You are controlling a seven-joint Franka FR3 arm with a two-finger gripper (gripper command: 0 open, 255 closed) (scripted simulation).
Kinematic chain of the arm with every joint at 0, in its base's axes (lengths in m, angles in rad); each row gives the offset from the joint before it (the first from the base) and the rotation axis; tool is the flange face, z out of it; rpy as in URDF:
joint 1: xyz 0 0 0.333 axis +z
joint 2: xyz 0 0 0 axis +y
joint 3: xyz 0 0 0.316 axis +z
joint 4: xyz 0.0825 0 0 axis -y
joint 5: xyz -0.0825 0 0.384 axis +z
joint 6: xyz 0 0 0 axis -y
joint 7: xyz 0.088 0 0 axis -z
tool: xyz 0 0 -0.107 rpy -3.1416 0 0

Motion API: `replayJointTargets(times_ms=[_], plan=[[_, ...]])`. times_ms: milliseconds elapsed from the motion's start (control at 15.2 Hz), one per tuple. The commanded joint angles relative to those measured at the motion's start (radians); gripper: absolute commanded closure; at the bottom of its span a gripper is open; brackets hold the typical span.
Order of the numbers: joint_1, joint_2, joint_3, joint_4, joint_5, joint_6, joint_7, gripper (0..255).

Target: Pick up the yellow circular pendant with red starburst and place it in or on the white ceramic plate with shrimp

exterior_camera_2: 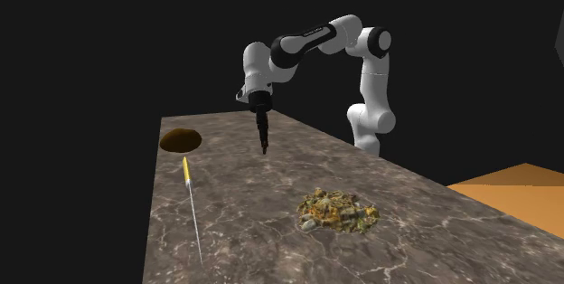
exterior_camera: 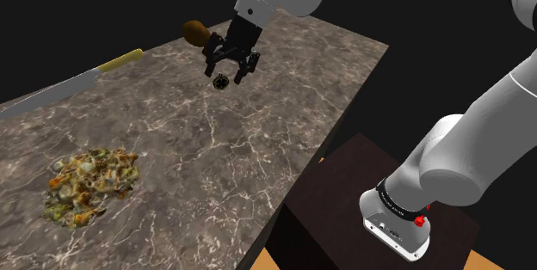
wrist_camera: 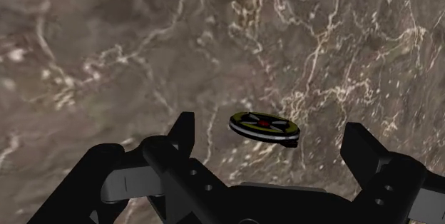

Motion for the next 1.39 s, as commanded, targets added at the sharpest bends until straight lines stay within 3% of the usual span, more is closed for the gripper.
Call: replayJointTargets(times_ms=[0, 594, 1320], plan=[[0.0, 0.0, 0.0, 0.0, 0.0, 0.0, 0.0, 255], [0.0, 0.0, 0.0, 0.0, 0.0, 0.0, 0.0, 255], [-0.007, -0.032, -0.007, 0.104, -0.033, -0.121, 0.071, 255]])
